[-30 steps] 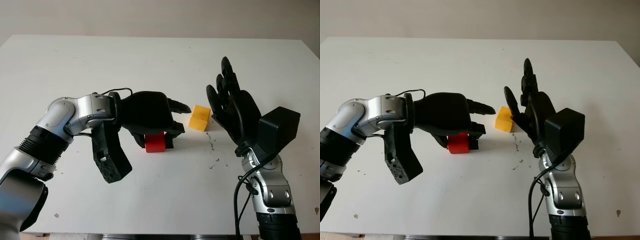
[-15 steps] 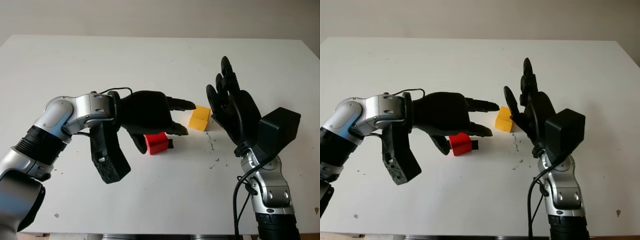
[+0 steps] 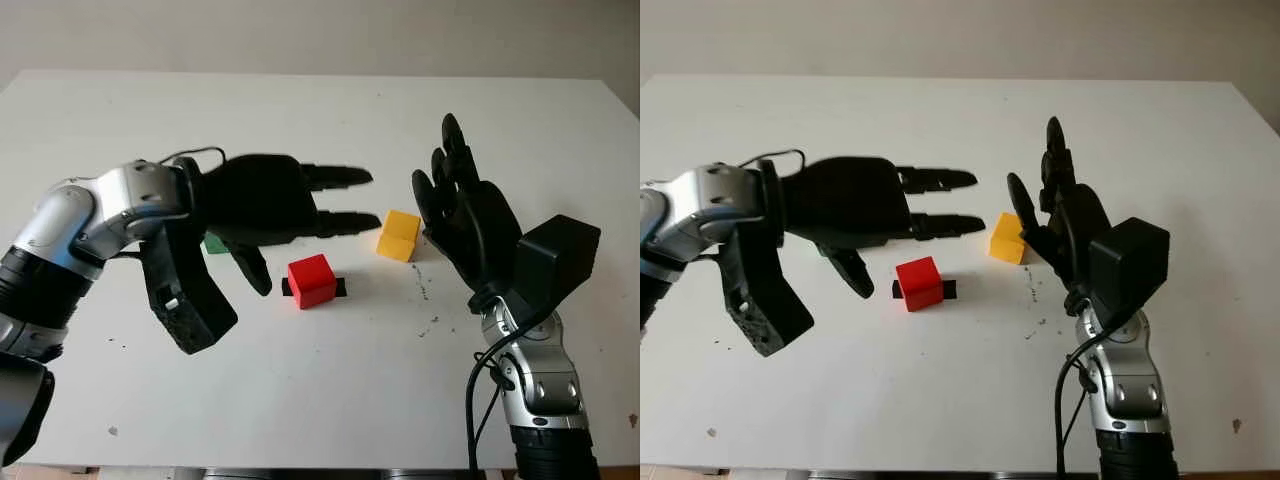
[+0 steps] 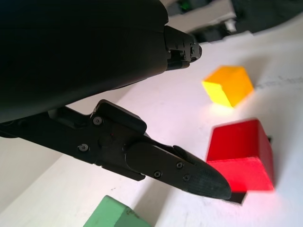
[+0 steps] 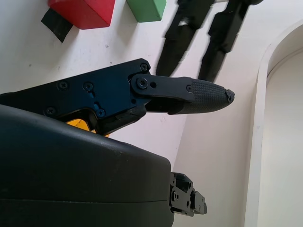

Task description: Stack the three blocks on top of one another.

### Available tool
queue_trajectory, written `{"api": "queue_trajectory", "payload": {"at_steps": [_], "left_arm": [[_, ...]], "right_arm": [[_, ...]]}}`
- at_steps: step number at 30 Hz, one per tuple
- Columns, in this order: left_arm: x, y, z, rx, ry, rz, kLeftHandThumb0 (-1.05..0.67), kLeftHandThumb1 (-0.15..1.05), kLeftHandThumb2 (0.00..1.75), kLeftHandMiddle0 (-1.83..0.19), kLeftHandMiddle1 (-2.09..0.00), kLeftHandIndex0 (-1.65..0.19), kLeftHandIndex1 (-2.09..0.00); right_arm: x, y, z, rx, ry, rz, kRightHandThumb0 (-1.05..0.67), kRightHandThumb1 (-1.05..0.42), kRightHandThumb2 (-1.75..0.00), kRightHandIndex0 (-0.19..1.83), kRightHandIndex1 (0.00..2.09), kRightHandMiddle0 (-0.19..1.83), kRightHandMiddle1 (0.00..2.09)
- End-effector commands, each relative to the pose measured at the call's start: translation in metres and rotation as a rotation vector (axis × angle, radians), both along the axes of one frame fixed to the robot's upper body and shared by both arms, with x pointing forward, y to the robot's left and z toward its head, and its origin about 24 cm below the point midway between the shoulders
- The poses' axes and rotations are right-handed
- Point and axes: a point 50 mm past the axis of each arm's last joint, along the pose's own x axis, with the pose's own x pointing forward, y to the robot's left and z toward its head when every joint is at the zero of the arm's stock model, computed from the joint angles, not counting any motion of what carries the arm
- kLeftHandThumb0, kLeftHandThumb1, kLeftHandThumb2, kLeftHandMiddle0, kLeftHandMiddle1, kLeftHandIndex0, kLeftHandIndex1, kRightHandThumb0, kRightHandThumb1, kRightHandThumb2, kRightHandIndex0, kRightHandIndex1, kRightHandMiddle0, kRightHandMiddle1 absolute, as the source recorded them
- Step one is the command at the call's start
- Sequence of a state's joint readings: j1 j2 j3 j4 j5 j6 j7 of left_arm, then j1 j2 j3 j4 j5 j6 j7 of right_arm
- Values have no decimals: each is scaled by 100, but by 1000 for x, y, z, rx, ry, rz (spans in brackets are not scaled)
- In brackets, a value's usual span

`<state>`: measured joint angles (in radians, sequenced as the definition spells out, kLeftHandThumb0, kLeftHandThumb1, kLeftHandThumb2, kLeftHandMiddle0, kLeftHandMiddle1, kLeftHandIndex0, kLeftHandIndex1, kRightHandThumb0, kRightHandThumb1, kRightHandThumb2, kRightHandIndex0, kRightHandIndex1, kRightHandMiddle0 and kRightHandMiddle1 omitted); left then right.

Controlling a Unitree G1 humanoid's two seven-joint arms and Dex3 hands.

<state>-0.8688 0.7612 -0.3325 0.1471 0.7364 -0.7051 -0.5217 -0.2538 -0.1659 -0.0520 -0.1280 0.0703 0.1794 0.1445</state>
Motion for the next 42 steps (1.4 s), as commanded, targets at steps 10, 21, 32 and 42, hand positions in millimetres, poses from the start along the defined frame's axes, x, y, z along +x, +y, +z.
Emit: {"api": "queue_trajectory", "payload": {"at_steps": [10,21,32,42], "left_arm": [[-11,66,3,-775,276,293,-82,105,48,19,0,14,-2],[-30,94,-46,-1614,436,376,-78,105,60,19,0,19,0],[-49,94,-83,-1822,500,404,-77,105,65,19,0,19,0],[-55,98,-89,-1898,475,447,-78,105,64,19,0,19,0]], "right_arm": [[3,-7,6,-30,-31,-4,-71,-105,-49,-19,1,-17,6],[25,-30,34,-220,-105,53,-78,-105,-43,-16,3,-10,8],[50,-53,72,-621,-215,150,-80,-99,-6,-13,7,3,11],[67,-60,107,-1361,-420,177,-73,-85,-4,-8,7,14,13]]}}
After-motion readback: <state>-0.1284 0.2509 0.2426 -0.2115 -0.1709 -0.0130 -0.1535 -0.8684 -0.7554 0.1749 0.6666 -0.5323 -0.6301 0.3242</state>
